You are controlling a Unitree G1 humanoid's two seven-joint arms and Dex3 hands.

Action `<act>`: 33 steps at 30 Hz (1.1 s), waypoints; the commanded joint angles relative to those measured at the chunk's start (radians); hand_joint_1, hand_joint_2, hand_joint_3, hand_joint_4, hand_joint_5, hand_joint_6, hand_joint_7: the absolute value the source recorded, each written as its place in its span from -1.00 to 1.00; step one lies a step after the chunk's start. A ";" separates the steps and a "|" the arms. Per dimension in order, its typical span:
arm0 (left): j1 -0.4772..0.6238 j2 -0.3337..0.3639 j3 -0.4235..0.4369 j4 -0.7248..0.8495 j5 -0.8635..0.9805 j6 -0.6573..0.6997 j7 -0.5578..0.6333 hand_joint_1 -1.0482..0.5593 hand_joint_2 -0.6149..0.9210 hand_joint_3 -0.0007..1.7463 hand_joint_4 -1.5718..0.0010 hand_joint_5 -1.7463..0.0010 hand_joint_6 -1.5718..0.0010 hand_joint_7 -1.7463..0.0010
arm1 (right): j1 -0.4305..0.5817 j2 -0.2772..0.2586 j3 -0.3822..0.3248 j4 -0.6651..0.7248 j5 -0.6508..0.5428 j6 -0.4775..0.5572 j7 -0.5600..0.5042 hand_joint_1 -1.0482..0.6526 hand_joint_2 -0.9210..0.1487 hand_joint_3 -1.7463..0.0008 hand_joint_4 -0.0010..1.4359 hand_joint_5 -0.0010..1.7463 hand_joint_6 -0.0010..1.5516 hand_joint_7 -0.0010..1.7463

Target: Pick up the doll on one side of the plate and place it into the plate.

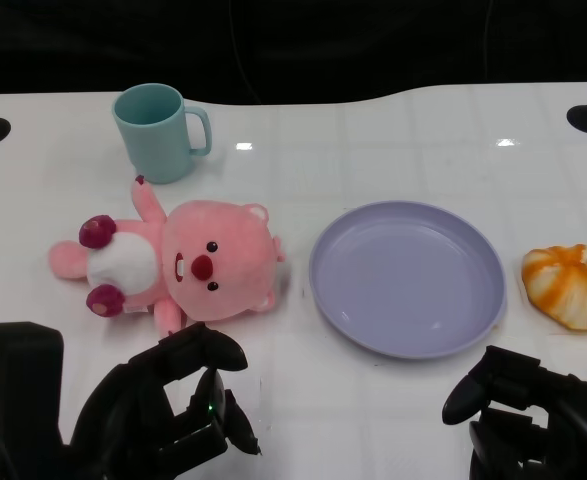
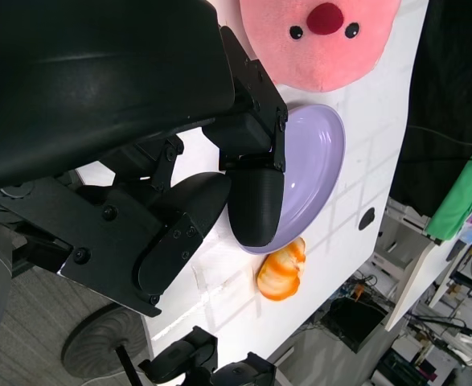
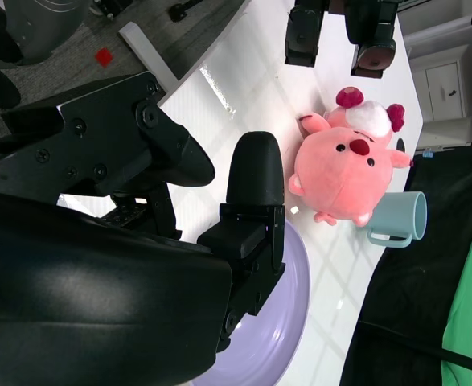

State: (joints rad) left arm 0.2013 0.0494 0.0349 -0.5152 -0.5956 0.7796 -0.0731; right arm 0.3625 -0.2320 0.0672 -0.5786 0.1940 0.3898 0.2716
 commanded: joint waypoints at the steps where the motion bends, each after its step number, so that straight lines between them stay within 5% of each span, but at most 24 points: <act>1: 0.013 0.004 0.011 -0.009 -0.001 0.003 0.006 0.13 0.48 0.44 0.01 -1.00 0.07 -0.86 | 0.011 0.000 -0.008 -0.020 0.008 -0.006 -0.001 0.11 -0.57 -0.25 -0.05 1.00 -0.32 0.74; 33: 0.003 0.015 0.015 -0.021 0.006 0.010 -0.011 0.13 0.50 0.42 0.02 -1.00 0.10 -0.85 | -0.006 0.000 -0.008 -0.029 0.007 0.013 -0.009 0.10 -0.55 -0.28 -0.08 1.00 -0.34 0.77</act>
State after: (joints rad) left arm 0.2045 0.0477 0.0401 -0.5324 -0.5925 0.7997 -0.0734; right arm 0.3590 -0.2321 0.0675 -0.6086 0.1948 0.4112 0.2619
